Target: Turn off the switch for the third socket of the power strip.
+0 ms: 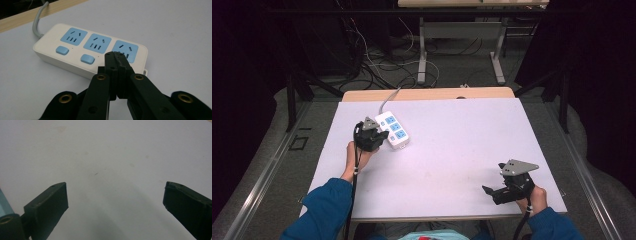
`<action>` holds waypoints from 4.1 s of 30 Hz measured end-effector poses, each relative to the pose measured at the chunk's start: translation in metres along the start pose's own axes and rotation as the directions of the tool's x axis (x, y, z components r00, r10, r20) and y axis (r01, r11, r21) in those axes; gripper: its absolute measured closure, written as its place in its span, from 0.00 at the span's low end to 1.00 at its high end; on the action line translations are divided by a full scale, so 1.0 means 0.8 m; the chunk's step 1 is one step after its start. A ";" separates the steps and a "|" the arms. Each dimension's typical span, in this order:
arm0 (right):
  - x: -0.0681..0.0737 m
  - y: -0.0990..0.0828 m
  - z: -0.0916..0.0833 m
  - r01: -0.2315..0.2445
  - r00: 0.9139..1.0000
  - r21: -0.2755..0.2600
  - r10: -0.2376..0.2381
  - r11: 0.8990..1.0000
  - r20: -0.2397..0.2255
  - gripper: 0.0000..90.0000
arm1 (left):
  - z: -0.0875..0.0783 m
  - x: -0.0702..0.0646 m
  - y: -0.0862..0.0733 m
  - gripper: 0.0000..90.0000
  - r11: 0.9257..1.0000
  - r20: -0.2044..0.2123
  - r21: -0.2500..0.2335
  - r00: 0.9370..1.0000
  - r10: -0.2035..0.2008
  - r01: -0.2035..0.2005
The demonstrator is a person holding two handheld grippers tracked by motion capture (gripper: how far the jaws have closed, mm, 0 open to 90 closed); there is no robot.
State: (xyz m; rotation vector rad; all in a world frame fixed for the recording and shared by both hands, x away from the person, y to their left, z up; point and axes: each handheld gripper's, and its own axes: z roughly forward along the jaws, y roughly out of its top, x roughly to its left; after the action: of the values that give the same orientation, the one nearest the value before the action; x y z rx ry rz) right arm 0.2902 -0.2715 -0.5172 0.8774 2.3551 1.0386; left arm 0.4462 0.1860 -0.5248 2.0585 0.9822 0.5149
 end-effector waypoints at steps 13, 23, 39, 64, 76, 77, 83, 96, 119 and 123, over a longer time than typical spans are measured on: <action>0.000 0.000 -0.001 -0.003 1.000 0.007 0.003 1.000 -0.001 0.06 | 0.025 -0.004 0.001 1.00 0.999 0.009 0.045 1.000 0.011 -0.011; 0.000 0.000 0.000 -0.003 1.000 0.003 0.003 1.000 0.001 0.06 | 0.032 -0.007 -0.001 1.00 0.999 0.008 0.044 1.000 0.015 -0.015; 0.000 0.000 0.000 -0.005 1.000 0.011 0.005 1.000 -0.001 0.06 | 0.034 -0.005 -0.002 1.00 0.999 0.018 0.037 1.000 0.018 -0.019; 0.000 0.000 0.000 0.000 1.000 0.014 0.000 1.000 -0.004 0.06 | 0.033 -0.003 -0.004 1.00 0.999 0.030 0.037 1.000 0.008 -0.009; 0.001 0.000 0.000 -0.002 1.000 0.015 0.002 1.000 -0.004 0.06 | 0.033 -0.004 -0.003 1.00 0.999 0.022 0.035 1.000 0.013 -0.014; 0.001 0.000 0.000 -0.002 1.000 0.015 0.002 1.000 -0.003 0.06 | 0.033 -0.004 -0.003 1.00 0.999 0.021 0.040 1.000 0.012 -0.012; 0.001 0.000 0.000 -0.005 1.000 0.018 0.005 1.000 -0.002 0.06 | 0.033 -0.004 -0.004 1.00 0.999 0.022 0.042 1.000 0.013 -0.014; 0.001 0.000 0.000 0.011 1.000 0.018 -0.011 1.000 -0.002 0.06 | 0.034 -0.004 -0.005 1.00 0.999 0.022 0.036 1.000 0.008 -0.009; 0.001 0.000 0.000 0.009 1.000 0.018 -0.009 1.000 0.000 0.06 | 0.034 -0.004 -0.006 1.00 1.000 0.022 0.029 1.000 0.009 -0.010; 0.001 0.001 -0.001 0.009 1.000 0.021 -0.009 1.000 -0.004 0.06 | 0.034 -0.004 -0.006 1.00 1.000 0.024 0.027 1.000 0.006 -0.007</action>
State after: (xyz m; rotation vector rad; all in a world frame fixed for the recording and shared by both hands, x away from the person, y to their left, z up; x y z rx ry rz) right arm 0.2895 -0.2709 -0.5166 0.8721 2.3752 1.0143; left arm 0.4589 0.1727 -0.5455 2.0878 0.9736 0.4824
